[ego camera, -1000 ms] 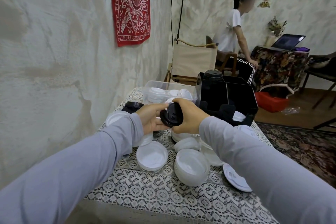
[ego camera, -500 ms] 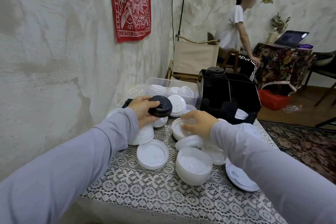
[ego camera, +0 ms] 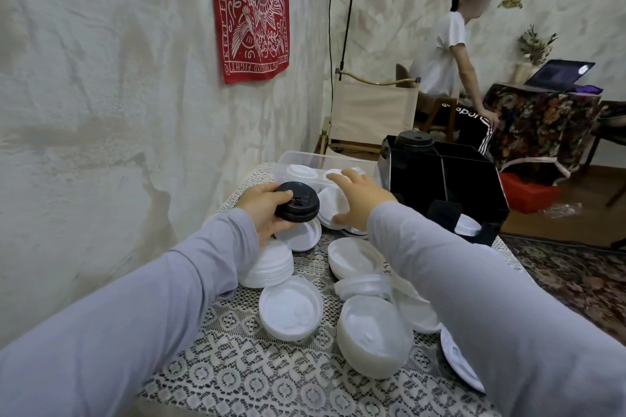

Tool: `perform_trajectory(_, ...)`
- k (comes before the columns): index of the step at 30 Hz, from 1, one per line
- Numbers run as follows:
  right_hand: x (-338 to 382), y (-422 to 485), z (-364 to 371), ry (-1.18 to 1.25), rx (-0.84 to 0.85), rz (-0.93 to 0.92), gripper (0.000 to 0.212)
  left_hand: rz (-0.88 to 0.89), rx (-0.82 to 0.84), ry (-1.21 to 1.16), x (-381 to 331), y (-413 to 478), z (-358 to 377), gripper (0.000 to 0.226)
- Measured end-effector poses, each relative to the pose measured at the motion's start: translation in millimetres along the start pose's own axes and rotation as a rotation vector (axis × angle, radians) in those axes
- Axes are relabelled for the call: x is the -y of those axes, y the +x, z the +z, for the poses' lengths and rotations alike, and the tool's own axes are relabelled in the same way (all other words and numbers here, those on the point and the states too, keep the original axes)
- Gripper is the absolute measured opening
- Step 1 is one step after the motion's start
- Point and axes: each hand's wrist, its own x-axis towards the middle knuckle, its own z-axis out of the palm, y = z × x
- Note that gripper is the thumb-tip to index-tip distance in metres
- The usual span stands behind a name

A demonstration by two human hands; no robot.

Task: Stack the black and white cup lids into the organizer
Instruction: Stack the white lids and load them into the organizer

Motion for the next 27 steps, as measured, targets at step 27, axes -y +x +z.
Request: perform_trajectory(27,-51,-55,-17,-0.055,0.442,0.089,0.094,0.015,-0.014,0.023,0,-1,-6,0.040)
